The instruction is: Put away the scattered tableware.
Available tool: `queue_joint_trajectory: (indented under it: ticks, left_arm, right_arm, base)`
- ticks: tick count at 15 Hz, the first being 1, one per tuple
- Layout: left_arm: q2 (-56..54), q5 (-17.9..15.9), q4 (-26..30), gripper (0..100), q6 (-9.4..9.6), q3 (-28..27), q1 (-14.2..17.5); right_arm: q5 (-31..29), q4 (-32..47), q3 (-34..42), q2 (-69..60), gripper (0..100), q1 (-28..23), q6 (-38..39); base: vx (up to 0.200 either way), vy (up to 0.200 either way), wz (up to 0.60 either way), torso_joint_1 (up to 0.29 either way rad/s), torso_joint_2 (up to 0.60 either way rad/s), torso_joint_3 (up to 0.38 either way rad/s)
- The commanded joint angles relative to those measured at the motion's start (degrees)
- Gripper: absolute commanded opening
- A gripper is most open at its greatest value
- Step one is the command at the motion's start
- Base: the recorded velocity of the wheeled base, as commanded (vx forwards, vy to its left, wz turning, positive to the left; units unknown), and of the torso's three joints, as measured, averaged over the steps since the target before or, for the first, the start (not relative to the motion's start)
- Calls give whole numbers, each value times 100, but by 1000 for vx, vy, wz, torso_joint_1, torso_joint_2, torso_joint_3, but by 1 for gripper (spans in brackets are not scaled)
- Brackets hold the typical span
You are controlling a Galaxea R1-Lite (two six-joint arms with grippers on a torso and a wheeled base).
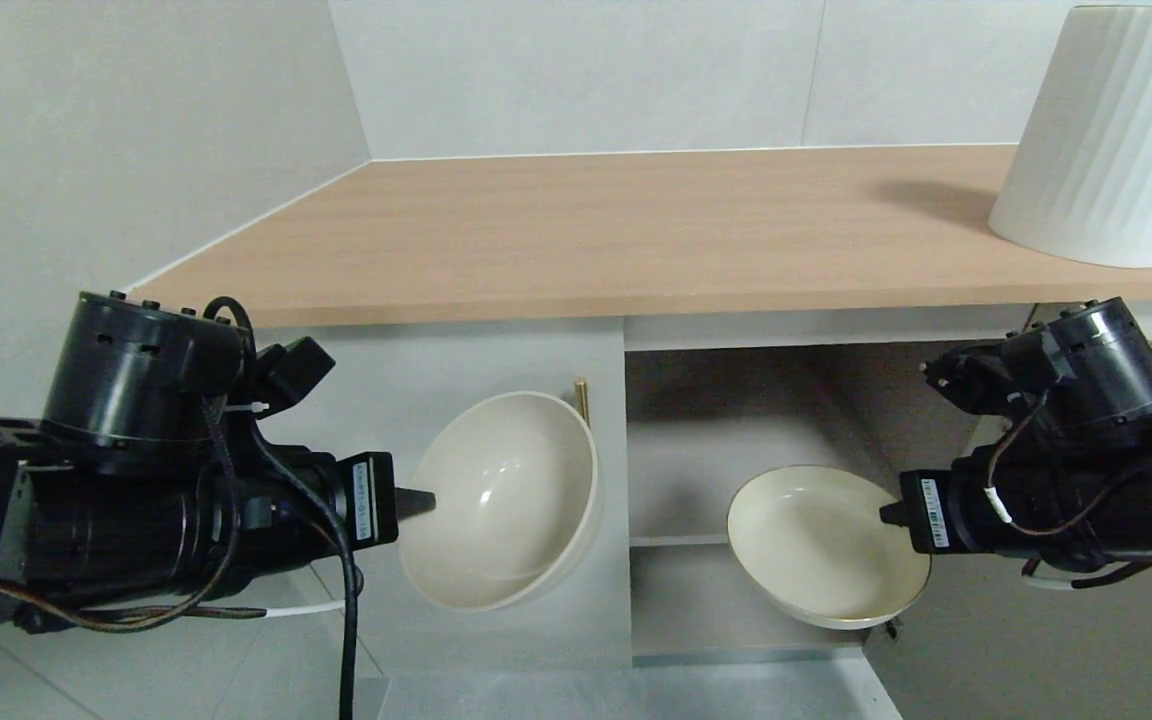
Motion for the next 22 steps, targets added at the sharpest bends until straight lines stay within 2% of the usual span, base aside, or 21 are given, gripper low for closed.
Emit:
queue_joint_trajectory:
  ticks: [1,8,11,15,18,19,20,22]
  left_arm:
    - [20,-2,-5,0,-3,-1,3]
    - [64,7,-5,0,-3,-1,3]
    - [81,7,4,0,-3,8,-6]
    - [90,7,4,0,-3,8,-6]
    - [107,-2,4,0,-3,17,-6]
    - [116,7,4,0,-3,17,-6]
    - [116,7,4,0,-3,17,-6]
    - [134,7,-5,0,-3,43,-6]
  right_arm:
    - [-1,-12,-4,42,0,1,1]
    - [-1,-258,-4,499,0,-69,1]
    - [-28,-1058,76,1167,0,-122,10]
    - [-63,-1620,-21,2283,0,-210,62]
    - [-80,-2570,-56,3012,0,-456,124]
    - [-168,-3027,-47,3241,0,-517,229]
    - [-168,-3027,-47,3241,0,-517,229]
    - [-617,-3651,-188,3795,0,-552,309]
  base:
    - [0,0,0,-66,246,188]
    - [0,0,0,-9,34,19]
    - [0,0,0,0,0,0]
    - [0,0,0,0,0,0]
    - [0,0,0,0,0,0]
    - [0,0,0,0,0,0]
    - [0,0,0,0,0,0]
    - [0,0,0,0,0,0]
